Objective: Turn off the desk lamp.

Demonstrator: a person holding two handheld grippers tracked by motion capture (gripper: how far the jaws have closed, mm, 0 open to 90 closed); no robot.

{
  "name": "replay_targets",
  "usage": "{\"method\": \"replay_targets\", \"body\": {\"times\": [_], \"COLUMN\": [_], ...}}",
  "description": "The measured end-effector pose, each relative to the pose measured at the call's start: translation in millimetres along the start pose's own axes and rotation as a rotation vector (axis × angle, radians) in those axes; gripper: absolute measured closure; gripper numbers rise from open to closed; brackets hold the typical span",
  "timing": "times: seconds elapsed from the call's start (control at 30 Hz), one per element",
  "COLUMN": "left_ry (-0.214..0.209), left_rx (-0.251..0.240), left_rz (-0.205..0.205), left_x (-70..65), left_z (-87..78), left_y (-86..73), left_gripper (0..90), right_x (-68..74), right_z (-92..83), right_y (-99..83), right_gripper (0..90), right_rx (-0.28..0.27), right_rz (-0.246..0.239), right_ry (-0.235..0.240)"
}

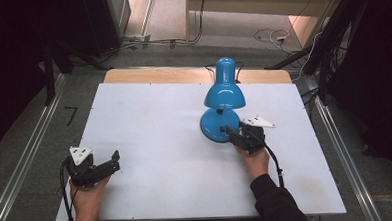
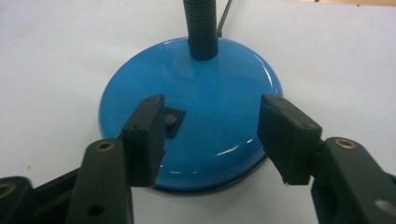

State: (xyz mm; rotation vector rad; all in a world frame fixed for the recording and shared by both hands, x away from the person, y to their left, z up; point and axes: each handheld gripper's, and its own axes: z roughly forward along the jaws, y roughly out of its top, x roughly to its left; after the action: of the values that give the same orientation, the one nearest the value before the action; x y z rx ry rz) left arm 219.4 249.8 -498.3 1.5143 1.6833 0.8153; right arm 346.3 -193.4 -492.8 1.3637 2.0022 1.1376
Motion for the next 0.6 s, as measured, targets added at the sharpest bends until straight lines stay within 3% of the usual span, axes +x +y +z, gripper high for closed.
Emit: {"method": "replay_targets", "body": {"times": [0.6], "left_ry": [0.003], "left_rx": [0.002], "left_rz": [-0.003], "left_x": [0.1], "left_z": [0.2], "left_y": [-0.2], "left_gripper": [4.3], "right_x": [-17.0], "right_z": [-21.8], "right_y": [-1.3], "right_gripper": [33.5], "right_rx": [0.031], "right_rz": [0.002], "right_ry": [0.004]}}
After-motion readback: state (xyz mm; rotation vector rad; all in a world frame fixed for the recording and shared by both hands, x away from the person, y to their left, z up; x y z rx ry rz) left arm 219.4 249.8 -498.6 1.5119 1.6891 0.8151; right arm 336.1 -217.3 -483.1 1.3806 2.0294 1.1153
